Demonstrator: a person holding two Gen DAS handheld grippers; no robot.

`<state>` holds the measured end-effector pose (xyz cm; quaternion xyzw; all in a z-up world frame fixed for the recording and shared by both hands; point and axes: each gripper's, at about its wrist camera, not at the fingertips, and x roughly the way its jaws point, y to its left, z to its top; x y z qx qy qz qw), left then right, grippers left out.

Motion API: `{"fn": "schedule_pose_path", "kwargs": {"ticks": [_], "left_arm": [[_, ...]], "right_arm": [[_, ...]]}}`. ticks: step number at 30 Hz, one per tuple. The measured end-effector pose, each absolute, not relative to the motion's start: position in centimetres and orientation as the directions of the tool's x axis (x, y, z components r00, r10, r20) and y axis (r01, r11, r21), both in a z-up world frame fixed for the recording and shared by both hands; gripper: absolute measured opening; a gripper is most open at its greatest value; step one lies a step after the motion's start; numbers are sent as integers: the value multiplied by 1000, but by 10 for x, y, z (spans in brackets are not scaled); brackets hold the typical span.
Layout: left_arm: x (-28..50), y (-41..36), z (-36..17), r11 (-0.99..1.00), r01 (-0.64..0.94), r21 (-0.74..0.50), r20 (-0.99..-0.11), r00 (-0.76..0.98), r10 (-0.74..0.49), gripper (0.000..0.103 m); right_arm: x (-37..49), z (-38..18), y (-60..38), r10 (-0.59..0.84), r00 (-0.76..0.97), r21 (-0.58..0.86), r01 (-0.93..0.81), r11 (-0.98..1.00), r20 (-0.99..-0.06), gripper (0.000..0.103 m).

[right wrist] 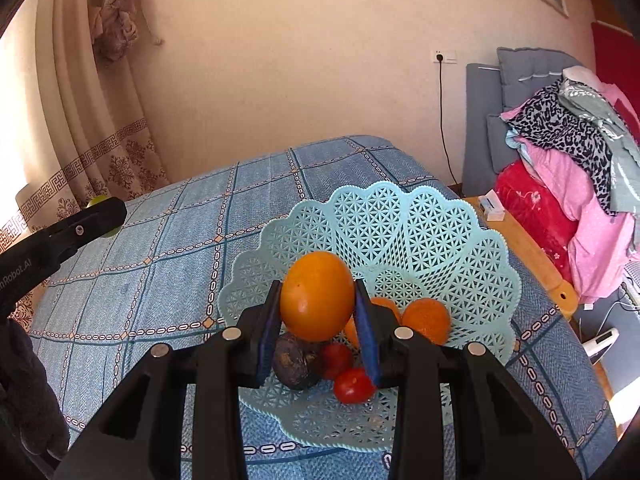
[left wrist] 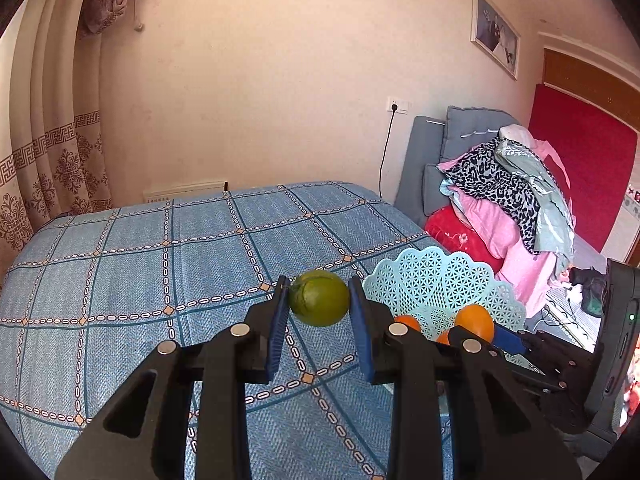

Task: Organize fruits
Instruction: 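Carry the green tomato and the small orange over the basket with both tools, then open the right tool to drop the orange into the basket while the left tool holds the tomato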

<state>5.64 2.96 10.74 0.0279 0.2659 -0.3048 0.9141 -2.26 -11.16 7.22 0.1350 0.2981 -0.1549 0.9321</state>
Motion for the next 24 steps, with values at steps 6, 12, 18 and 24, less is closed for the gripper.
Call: {"fn": "schedule_pose_path", "kwargs": {"ticks": [6,12,18,24], "left_arm": [[51,17,100,793,601,-103,-516,649,-559,30],[50,8,94,786,610,-101,-528,636,-562,30],[51,4,90,781,616,-103,-536,627,-565,30],[50,3,88,778,621,-101,-540,622,-567,30]], "right_arm": [[-31,65,-123,-221,756,159,394,905,-616,35],[-39,58,-129,-223,743,162,408,899,-631,35],[-41,54,-126,-204,743,179,400,899,-638,35],[-47,56,-130,-209,750,206,419,884,-627,39]]}}
